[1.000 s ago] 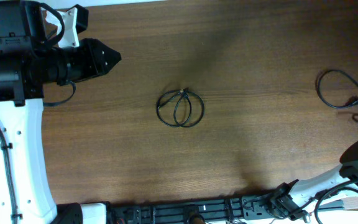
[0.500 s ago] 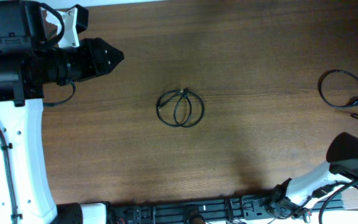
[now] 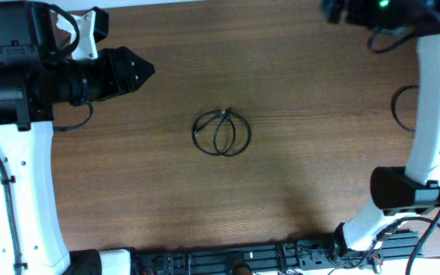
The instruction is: Untangle cables
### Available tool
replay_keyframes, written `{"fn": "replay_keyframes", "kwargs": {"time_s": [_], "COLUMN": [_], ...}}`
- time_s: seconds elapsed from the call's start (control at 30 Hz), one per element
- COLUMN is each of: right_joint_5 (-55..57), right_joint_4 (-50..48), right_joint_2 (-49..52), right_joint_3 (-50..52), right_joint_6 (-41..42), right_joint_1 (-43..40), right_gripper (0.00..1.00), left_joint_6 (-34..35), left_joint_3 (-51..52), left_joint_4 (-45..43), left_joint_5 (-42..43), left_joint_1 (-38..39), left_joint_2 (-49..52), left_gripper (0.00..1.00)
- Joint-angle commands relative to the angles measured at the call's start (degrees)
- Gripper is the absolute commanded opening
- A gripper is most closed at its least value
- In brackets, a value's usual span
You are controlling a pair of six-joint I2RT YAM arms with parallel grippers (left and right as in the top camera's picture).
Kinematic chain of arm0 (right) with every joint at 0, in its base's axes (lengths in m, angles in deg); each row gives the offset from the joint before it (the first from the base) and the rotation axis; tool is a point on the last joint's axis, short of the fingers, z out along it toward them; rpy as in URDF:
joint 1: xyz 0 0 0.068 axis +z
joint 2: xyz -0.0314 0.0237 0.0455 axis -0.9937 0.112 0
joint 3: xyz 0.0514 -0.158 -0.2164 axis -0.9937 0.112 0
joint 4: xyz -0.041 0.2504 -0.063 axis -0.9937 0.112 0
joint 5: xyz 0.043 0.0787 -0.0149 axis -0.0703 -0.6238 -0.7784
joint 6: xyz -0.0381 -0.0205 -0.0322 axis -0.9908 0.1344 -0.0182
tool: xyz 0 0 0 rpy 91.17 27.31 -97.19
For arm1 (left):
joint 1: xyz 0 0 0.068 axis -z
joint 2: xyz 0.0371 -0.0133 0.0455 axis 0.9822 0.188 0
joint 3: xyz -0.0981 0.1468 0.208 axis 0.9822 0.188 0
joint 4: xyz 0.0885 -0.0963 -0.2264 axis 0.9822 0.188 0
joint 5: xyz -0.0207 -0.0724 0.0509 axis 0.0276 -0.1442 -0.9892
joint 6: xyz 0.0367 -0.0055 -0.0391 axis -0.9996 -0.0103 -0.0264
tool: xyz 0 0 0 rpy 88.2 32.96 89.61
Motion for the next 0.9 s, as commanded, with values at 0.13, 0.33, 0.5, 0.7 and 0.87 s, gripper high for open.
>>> {"fn": "replay_keyframes", "kwargs": {"time_s": [0.13, 0.33, 0.5, 0.7, 0.87], "right_joint_5": [-0.5, -0.5, 0.2, 4.1, 6.5], "right_joint_4": [8.2, 12.0, 12.0, 13.8, 13.8], "right_joint_2": [4.6, 9.7, 10.8, 10.3, 8.2], "right_joint_3": [0.3, 0.3, 0.3, 0.3, 0.3], "right_joint_6": [-3.1, -2.6, -0.1, 0.8, 2.2], "right_joint_1": [10.0, 16.3, 20.3, 25.5, 30.3], "right_gripper": [0.99, 0.99, 0.99, 0.99, 0.99], "left_joint_6": [-0.9, -0.9, -0.9, -0.9, 0.6], "left_joint_3": [-1.1, -1.1, -1.0, -1.0, -1.0], "left_joint_4": [0.4, 2.3, 4.3, 4.7, 4.5], "left_joint_5": [-2.0, -10.4, -19.3, -22.1, -28.0], "left_joint_1": [0.0, 0.0, 0.0, 4.9, 10.5], "left_joint_2": [-1.3, -1.3, -1.6, -3.8, -8.4], "left_gripper": [0.57, 0.44, 0.25, 0.25, 0.27]}}
